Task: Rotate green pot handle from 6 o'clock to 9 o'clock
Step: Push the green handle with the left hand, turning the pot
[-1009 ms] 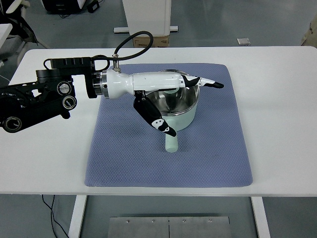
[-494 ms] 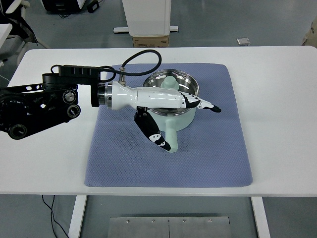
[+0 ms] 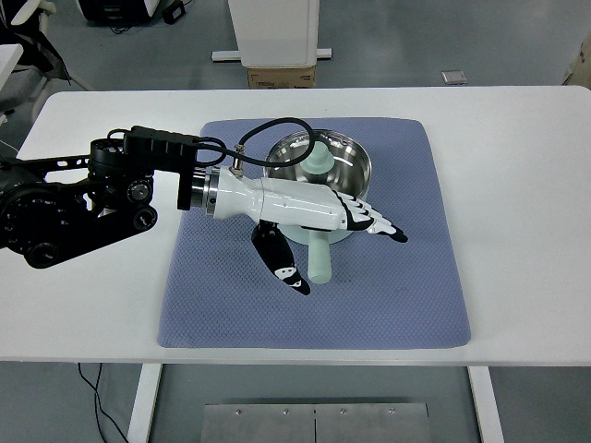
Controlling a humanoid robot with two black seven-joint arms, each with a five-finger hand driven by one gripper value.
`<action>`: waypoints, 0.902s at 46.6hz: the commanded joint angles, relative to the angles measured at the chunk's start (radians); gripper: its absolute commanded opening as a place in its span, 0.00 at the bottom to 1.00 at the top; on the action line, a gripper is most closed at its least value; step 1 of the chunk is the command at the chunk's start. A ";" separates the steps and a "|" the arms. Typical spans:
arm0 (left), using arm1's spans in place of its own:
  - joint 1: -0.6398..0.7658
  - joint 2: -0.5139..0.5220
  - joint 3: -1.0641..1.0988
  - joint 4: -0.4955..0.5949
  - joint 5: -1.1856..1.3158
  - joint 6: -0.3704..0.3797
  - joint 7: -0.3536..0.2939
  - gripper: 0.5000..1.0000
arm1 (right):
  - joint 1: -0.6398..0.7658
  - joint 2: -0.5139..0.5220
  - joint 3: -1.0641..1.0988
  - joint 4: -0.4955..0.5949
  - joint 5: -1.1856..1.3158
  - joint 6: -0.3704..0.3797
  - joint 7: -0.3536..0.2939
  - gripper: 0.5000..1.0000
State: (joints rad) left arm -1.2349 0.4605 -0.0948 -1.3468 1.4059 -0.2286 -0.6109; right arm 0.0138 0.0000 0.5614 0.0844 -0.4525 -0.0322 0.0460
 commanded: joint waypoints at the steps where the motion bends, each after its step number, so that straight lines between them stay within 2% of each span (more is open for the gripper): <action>1: -0.001 -0.003 0.010 0.000 0.021 0.000 0.000 1.00 | 0.000 0.000 0.000 0.000 0.000 0.000 0.000 1.00; 42: -0.018 -0.014 0.081 0.012 0.194 0.002 0.000 1.00 | 0.000 0.000 0.000 0.000 0.000 0.000 0.000 1.00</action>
State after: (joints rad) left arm -1.2518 0.4463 -0.0181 -1.3338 1.5926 -0.2270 -0.6109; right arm 0.0138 0.0000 0.5614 0.0844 -0.4525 -0.0322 0.0460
